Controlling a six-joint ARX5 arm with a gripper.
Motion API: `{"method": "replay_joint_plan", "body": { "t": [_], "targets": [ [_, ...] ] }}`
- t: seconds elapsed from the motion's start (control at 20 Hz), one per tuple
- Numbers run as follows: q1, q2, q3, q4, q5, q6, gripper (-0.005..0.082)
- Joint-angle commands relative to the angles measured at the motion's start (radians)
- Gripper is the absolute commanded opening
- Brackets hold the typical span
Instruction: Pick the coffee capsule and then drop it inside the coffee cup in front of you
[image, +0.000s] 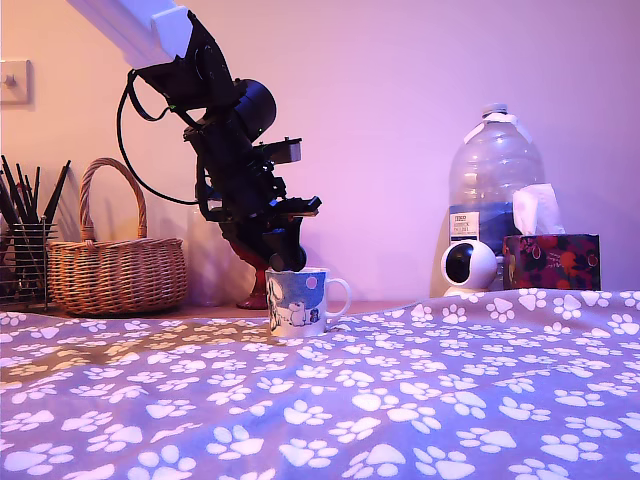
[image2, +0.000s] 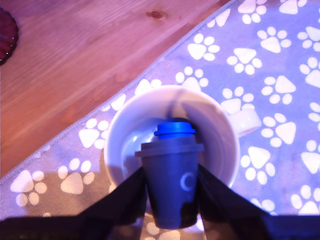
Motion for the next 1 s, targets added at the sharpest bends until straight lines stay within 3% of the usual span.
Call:
{"method": "replay_joint_plan", "body": {
  "t": [0.0,0.05,0.1,0.6,0.7,0.9,0.95],
  "targets": [
    [0.002,0.026,0.014,0.01,0.024,0.005,0.0368],
    [0.002,0.026,0.019,0.008,0.031,0.005,0.051],
    [0.002,0.025,0.026,0.003,0.037,0.005,0.0565],
    [0.002,0.023,0.06,-0.049,0.05,0.004,0.0553],
    [0.002,0.008,0.06,-0.088,0.063,0.004,0.0444],
    [-0.005,-0.041,0.06,-0.155,0.111,-0.005,0.002],
    [-0.005,-0.056,0.06,-0.176,0.116,-0.005,-0.0026]
  ]
}}
